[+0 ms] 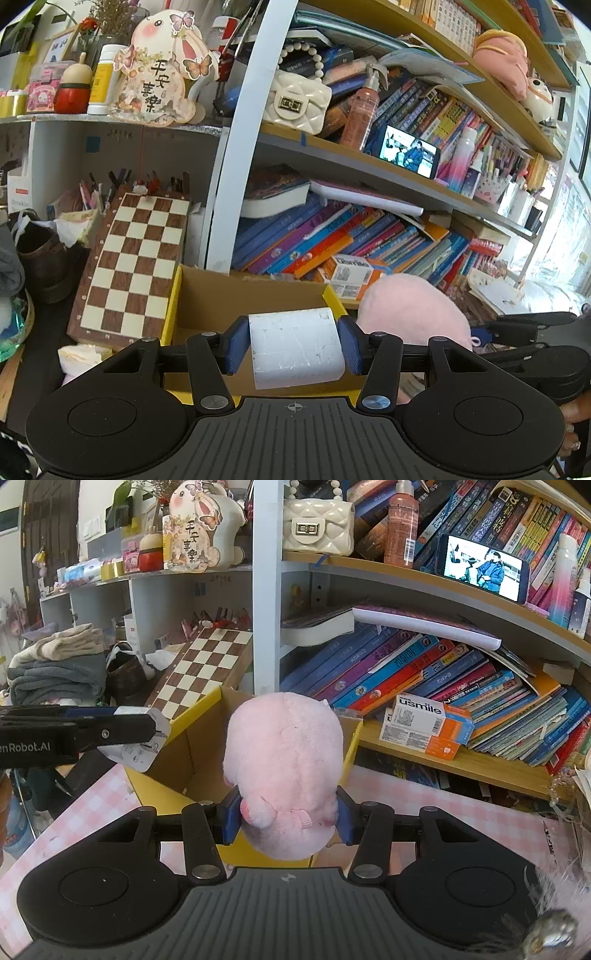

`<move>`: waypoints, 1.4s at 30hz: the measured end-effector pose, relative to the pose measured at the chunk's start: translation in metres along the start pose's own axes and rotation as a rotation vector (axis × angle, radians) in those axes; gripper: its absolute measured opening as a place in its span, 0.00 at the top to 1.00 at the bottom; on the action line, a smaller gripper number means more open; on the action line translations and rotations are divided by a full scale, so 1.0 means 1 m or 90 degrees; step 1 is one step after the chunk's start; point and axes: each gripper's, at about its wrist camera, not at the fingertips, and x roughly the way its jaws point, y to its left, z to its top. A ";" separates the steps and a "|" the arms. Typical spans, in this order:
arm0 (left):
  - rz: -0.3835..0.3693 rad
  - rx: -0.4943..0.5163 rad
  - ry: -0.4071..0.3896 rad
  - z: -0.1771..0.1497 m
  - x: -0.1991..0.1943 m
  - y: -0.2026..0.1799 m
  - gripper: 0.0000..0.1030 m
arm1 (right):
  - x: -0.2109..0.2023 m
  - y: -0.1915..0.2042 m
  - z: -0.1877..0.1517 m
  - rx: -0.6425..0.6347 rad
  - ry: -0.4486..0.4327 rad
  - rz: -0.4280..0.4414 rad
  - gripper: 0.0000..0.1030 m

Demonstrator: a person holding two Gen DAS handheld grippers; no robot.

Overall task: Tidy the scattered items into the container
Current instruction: 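Carry the foam block and the pink pig over the yellow box with both tools, then lower the pink pig into the box with the right tool while the left holds the foam block above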

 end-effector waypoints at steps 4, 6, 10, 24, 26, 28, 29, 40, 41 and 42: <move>0.006 0.008 -0.001 0.006 0.008 0.003 0.51 | 0.008 -0.002 0.004 0.003 0.001 0.005 0.55; 0.008 0.011 0.000 0.007 0.013 0.005 0.51 | 0.013 -0.003 0.006 0.002 0.000 0.007 0.55; 0.011 0.012 0.008 0.008 0.024 0.007 0.51 | 0.023 -0.004 0.009 0.001 0.004 0.012 0.55; 0.018 0.017 0.048 0.006 0.068 0.015 0.51 | 0.065 -0.014 0.012 0.010 0.034 0.023 0.55; 0.019 0.020 0.053 0.005 0.073 0.016 0.51 | 0.071 -0.015 0.012 0.009 0.038 0.025 0.55; 0.021 0.021 0.057 0.005 0.079 0.018 0.51 | 0.077 -0.016 0.012 0.008 0.042 0.027 0.55; 0.022 0.021 0.059 0.005 0.081 0.019 0.51 | 0.080 -0.016 0.012 0.007 0.044 0.028 0.55; 0.031 0.025 0.084 0.001 0.104 0.026 0.51 | 0.105 -0.017 0.013 0.002 0.067 0.045 0.55; 0.032 0.026 0.086 0.001 0.106 0.027 0.51 | 0.108 -0.017 0.013 0.002 0.069 0.047 0.55; 0.034 0.027 0.087 0.000 0.108 0.027 0.51 | 0.110 -0.017 0.013 0.001 0.072 0.049 0.55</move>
